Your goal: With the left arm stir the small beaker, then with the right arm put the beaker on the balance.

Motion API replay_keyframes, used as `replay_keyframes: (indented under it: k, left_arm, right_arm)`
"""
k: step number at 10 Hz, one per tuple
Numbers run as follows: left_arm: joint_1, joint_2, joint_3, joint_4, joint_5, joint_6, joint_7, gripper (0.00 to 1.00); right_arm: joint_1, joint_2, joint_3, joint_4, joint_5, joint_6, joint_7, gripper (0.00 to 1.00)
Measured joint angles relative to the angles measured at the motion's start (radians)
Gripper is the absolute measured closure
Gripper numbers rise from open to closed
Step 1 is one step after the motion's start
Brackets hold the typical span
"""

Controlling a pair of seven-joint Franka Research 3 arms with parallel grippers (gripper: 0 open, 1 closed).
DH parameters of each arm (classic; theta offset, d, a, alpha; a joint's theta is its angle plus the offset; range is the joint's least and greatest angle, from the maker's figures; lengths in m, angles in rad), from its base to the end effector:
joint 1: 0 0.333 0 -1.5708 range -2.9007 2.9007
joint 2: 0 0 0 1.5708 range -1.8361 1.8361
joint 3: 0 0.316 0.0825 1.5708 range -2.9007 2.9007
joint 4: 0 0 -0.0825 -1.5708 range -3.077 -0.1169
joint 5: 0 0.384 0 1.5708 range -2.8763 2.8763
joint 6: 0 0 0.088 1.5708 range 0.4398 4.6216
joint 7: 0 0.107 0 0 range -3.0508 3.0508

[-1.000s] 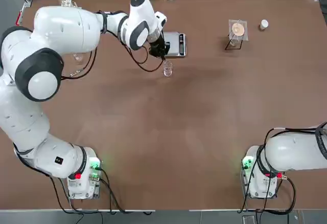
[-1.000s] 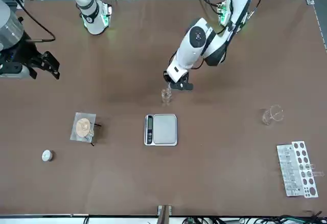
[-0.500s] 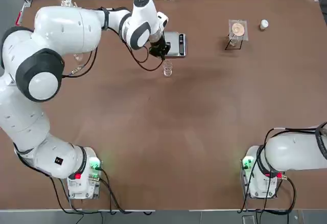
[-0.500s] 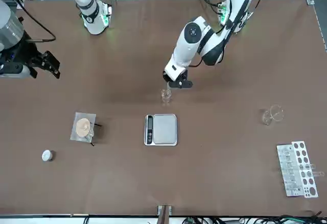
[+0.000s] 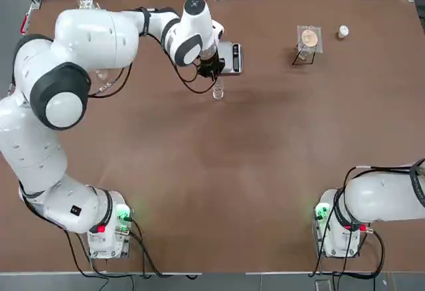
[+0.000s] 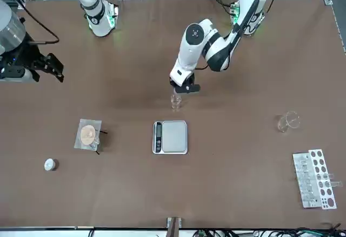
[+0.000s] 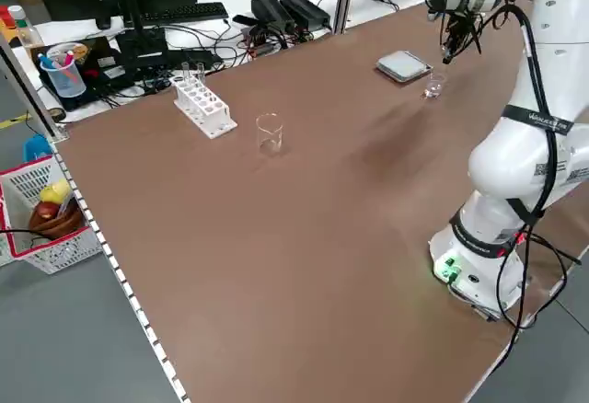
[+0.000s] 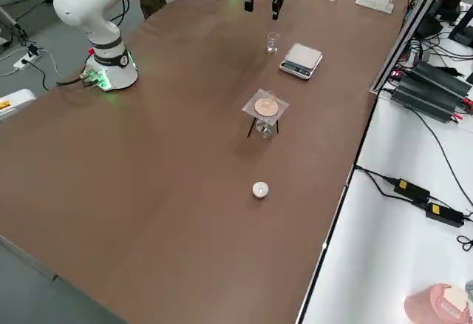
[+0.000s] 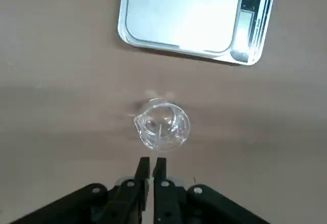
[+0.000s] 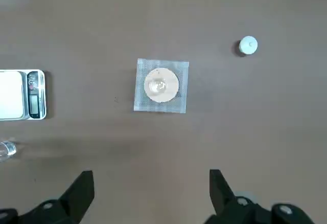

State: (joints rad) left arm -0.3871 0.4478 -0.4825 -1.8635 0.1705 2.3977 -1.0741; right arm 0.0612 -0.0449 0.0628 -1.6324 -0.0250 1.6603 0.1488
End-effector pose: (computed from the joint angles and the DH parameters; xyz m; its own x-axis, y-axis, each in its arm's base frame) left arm 0.4369 -0.4796 0.3146 0.9898 0.1421 0.0077 0.1390 -0.9770 0.1618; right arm 0.5451 0.0663 0.6281 0.9969 -0.0227 0.0759 -0.0241 -0.9996 0.0167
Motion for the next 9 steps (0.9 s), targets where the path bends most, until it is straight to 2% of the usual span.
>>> replay_keyframes:
  k: [3, 9]
  left_arm:
    - [-0.01, 0.041, 0.001, 0.044, 0.081, -0.023, -0.096, 0.93]
    - [-0.024, 0.056, 0.002, 0.078, 0.086, -0.091, -0.111, 0.93]
  right_arm:
    - [0.0, -0.001, 0.001, 0.001, 0.0, -0.003, -0.001, 0.0]
    - [0.001, -0.001, 0.003, 0.002, 0.0, -0.003, -0.001, 0.0]
